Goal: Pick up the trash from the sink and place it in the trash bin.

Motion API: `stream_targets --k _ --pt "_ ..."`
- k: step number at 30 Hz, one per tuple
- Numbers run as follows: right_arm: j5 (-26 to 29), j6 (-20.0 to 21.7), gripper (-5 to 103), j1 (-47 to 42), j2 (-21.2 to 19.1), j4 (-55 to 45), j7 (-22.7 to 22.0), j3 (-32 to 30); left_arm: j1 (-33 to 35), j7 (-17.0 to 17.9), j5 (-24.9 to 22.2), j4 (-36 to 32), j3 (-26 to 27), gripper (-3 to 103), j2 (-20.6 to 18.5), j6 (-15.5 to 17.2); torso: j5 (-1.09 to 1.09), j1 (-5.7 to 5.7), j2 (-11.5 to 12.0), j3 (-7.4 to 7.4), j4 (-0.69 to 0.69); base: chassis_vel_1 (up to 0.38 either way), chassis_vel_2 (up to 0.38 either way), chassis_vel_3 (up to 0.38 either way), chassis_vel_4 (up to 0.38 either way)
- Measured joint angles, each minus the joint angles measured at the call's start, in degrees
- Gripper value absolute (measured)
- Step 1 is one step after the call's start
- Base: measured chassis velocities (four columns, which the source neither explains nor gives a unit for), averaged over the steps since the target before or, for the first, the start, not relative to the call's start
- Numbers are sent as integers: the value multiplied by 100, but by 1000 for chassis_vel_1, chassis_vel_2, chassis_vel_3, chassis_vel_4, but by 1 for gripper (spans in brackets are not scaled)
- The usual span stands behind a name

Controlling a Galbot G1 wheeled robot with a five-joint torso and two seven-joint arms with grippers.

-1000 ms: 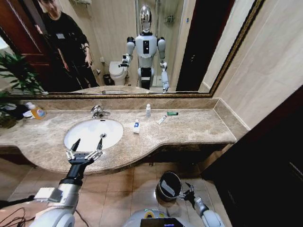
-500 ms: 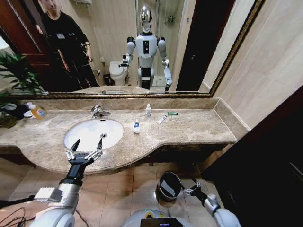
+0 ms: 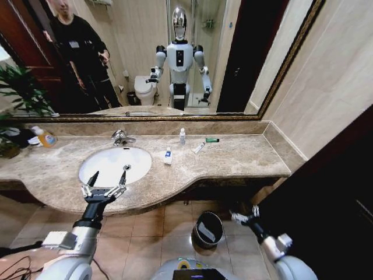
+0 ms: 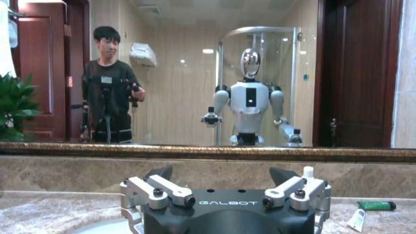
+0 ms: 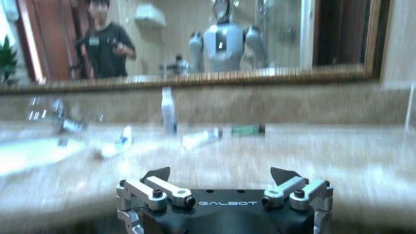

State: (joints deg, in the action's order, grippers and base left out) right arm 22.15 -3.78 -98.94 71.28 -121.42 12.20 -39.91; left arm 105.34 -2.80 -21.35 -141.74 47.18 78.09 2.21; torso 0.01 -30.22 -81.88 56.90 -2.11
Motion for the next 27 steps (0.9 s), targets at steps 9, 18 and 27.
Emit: stream_targets --k 9,18,27 --pt "189 1424 100 1454 -602 -244 -541 493 0 0 0 0 0 100 0 0 -3 0 0 1 0 0 0 0 0" --pt "617 1601 100 2921 -1363 706 -1338 1428 1 0 0 0 0 100 0 0 -1 -1 0 1 0 0 0 0 0" --pt "715 1849 100 4392 -1244 1666 -1870 2807 0 0 0 0 0 100 0 0 -2 -1 1 1 0 0 0 0 0"
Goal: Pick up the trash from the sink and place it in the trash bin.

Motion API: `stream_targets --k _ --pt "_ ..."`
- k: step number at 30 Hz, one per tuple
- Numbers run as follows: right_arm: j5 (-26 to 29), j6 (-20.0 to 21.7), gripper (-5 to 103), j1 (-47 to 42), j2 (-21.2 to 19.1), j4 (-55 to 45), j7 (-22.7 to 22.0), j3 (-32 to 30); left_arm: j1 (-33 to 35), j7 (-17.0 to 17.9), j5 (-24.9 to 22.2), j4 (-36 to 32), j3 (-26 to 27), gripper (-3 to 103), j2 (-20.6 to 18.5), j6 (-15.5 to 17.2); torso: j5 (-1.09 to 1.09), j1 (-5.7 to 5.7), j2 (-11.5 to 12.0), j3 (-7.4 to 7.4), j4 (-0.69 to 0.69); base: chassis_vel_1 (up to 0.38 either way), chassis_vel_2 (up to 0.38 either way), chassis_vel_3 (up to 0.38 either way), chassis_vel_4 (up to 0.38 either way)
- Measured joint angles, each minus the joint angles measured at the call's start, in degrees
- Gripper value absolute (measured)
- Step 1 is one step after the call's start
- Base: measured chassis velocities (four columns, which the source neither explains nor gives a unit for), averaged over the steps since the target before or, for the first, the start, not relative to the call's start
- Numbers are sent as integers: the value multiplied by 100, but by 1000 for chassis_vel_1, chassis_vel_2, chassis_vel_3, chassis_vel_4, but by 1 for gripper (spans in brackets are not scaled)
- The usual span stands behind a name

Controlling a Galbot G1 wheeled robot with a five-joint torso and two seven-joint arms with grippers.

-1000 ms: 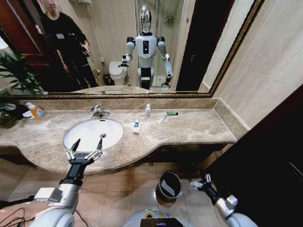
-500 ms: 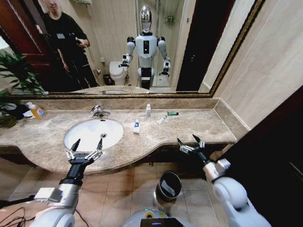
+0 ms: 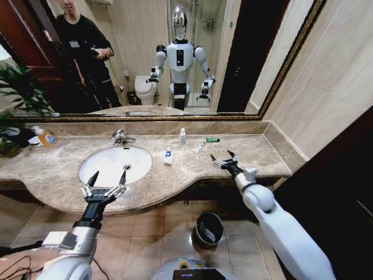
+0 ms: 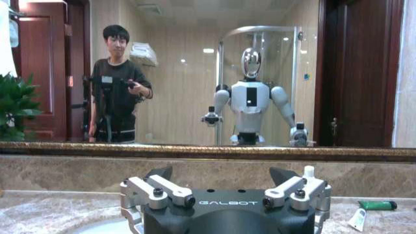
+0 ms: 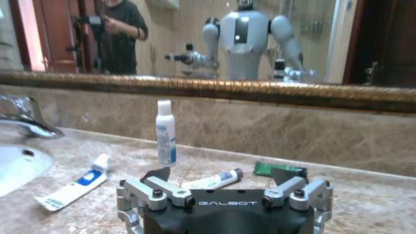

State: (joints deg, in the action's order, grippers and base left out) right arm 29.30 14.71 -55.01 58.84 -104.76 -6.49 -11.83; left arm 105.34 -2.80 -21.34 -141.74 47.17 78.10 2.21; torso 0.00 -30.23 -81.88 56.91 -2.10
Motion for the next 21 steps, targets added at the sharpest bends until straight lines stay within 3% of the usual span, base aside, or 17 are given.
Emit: stream_targets --k 5,10,15,21 --pt "121 -27 100 1189 305 800 -552 996 0 -1 0 0 0 100 0 0 2 0 0 0 -2 0 0 0 0" --pt "350 111 100 1845 589 1186 -956 1539 0 -1 0 0 0 100 0 0 3 0 0 0 -2 0 0 0 0" --pt "753 517 100 2085 767 1409 -1342 1744 0 0 0 0 0 100 0 0 2 0 0 -1 -1 0 0 0 0" --pt "989 602 100 2292 968 1864 -1659 1807 0 0 0 0 0 100 0 0 1 0 0 -1 0 0 0 0 0"
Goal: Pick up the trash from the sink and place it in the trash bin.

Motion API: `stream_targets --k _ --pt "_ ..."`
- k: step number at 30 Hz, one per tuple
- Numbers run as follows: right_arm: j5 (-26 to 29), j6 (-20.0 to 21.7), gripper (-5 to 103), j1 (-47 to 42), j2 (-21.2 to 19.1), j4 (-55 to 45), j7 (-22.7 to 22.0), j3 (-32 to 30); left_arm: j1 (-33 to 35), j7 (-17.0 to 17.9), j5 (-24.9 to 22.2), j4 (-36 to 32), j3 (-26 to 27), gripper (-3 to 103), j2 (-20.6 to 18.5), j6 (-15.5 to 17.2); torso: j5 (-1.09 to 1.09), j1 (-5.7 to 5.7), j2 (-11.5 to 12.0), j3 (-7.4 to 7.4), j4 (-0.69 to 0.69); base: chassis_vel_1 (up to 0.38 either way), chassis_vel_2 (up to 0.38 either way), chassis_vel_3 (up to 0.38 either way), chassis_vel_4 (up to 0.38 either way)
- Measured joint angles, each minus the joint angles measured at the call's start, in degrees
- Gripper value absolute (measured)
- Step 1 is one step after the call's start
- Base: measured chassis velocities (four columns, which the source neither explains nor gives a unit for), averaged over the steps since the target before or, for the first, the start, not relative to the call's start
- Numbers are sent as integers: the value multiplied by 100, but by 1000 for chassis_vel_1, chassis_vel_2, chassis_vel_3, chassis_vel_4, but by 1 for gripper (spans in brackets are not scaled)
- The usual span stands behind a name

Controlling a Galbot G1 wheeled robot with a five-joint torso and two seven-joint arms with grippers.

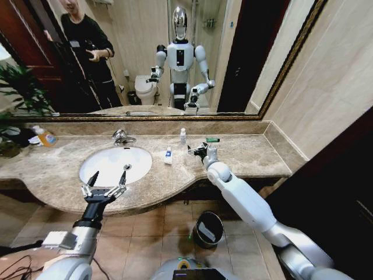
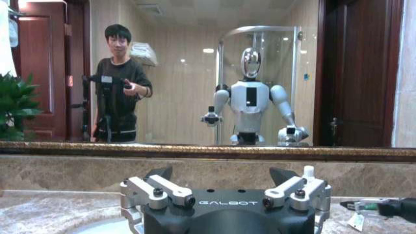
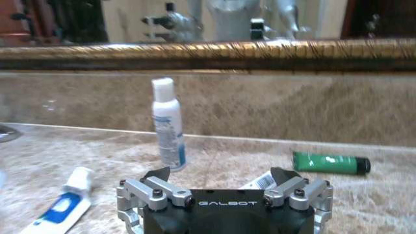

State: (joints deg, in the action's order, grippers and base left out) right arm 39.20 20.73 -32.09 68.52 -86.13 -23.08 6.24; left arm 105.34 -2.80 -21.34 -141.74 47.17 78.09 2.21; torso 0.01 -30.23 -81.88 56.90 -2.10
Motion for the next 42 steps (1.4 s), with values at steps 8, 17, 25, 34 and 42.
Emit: stream_targets --k 8,17,25,34,42 --pt "59 -276 100 398 478 902 -419 78 0 0 0 0 0 100 0 0 0 0 0 0 -1 0 0 0 0" --pt "232 -357 100 473 570 1107 -551 33 0 0 0 0 0 100 0 0 0 0 0 0 0 0 0 0 0" --pt "264 -381 100 321 449 1080 -559 -194 0 0 0 0 0 100 0 0 0 1 0 0 0 0 0 0 0" --pt "358 -376 100 169 225 919 -463 -325 0 0 0 0 0 100 0 0 -1 0 -1 0 0 0 0 0 0" --pt "186 -467 100 111 363 920 -86 -219 0 0 0 0 0 100 0 0 -1 1 -1 -1 -1 0 0 0 0"
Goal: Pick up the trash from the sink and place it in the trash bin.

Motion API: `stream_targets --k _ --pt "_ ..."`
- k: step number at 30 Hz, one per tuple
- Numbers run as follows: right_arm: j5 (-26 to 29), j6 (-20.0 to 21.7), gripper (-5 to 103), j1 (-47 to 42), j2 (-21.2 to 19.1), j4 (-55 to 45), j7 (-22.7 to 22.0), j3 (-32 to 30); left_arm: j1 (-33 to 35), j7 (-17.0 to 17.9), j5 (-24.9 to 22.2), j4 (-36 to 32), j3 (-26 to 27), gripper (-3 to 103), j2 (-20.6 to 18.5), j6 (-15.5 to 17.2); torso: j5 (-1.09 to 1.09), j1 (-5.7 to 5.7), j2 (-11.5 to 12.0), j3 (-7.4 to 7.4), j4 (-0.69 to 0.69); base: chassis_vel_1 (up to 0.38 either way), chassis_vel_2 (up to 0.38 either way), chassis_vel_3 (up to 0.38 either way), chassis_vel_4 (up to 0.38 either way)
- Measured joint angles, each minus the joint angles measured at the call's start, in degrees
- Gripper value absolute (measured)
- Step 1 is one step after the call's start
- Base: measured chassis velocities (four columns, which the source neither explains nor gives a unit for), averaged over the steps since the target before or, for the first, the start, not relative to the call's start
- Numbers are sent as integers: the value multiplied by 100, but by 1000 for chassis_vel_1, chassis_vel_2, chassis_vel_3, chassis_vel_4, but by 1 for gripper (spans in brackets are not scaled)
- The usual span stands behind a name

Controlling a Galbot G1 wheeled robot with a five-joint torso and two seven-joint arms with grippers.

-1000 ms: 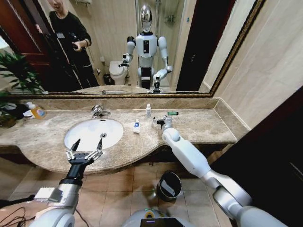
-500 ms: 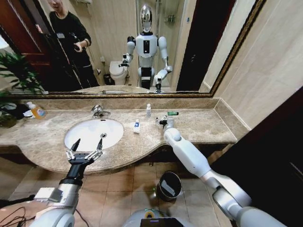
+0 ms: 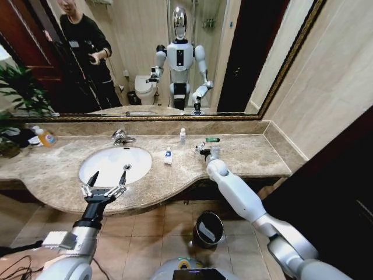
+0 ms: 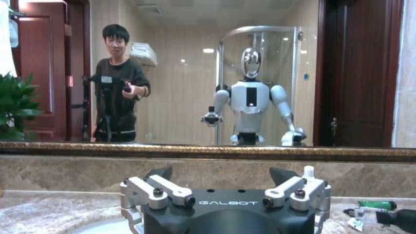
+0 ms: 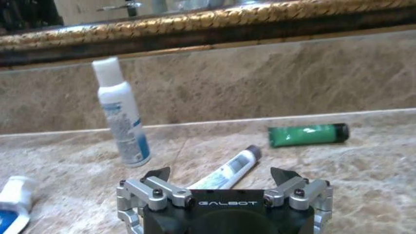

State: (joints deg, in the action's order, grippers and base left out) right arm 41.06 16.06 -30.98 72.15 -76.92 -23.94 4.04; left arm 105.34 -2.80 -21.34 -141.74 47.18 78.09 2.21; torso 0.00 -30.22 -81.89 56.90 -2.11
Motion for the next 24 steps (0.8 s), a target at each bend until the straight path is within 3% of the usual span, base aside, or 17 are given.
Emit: stream_targets --k 16,20,24 --pt "-200 -24 103 64 207 251 -72 80 0 0 0 0 0 100 0 0 0 0 0 0 0 0 0 0 0" --pt "-241 -33 99 66 232 303 -72 101 0 0 0 0 0 100 0 0 0 0 0 0 0 0 0 0 0" --pt "-320 -98 82 79 256 385 -72 135 0 0 0 0 0 100 0 0 0 0 0 0 0 0 0 0 0"
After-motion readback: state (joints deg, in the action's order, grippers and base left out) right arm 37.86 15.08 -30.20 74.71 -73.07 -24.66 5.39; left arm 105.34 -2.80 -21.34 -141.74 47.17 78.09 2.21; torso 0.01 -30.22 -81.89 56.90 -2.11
